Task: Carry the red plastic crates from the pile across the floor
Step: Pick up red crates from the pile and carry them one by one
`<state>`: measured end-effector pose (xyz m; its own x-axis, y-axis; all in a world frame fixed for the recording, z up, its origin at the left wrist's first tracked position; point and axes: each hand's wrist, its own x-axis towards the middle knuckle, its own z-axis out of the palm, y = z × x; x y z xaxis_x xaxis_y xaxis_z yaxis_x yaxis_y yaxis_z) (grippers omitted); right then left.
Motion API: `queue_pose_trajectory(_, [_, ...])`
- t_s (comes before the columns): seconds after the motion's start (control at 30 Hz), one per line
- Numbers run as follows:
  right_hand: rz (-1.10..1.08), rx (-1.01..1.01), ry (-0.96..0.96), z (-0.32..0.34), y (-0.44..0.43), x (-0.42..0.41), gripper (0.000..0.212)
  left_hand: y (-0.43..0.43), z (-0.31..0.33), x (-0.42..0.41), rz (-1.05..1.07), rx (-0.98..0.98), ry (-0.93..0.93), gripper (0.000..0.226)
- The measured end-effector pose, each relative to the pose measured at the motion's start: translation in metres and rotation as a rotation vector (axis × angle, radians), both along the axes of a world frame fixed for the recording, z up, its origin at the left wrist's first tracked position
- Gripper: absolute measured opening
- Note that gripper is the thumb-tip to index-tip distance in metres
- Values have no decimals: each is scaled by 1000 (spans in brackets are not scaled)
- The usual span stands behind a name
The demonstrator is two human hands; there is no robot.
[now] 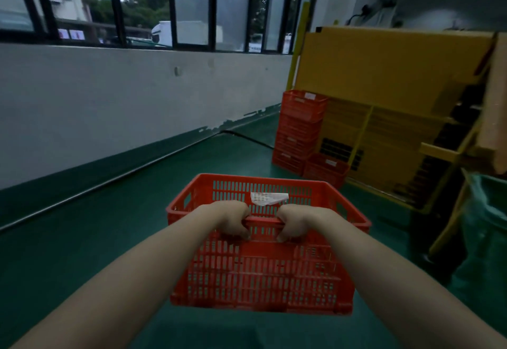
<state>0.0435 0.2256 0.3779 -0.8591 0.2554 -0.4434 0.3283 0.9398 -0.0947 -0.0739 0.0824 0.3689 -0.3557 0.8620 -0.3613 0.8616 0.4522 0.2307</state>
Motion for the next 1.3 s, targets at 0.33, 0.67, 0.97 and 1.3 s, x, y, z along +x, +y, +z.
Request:
queue_pose_trajectory(0.33, [-135, 33, 55, 3, 145, -35, 20, 161, 6, -52, -153, 51, 127, 31])
queue_pose_trajectory(0.67, [-326, 103, 77, -10, 306, -154, 19, 349, -6, -190, -332, 94, 190, 26])
queue_pose_trajectory(0.97, [-460, 124, 92, -4, 435, -253, 12, 506, 1, -303, -481, 124, 254, 24])
queue_pose_trajectory(1.3, [-505, 109, 83, -21, 610, -333, 11, 691, -22, -386, -524, 151, 247, 24])
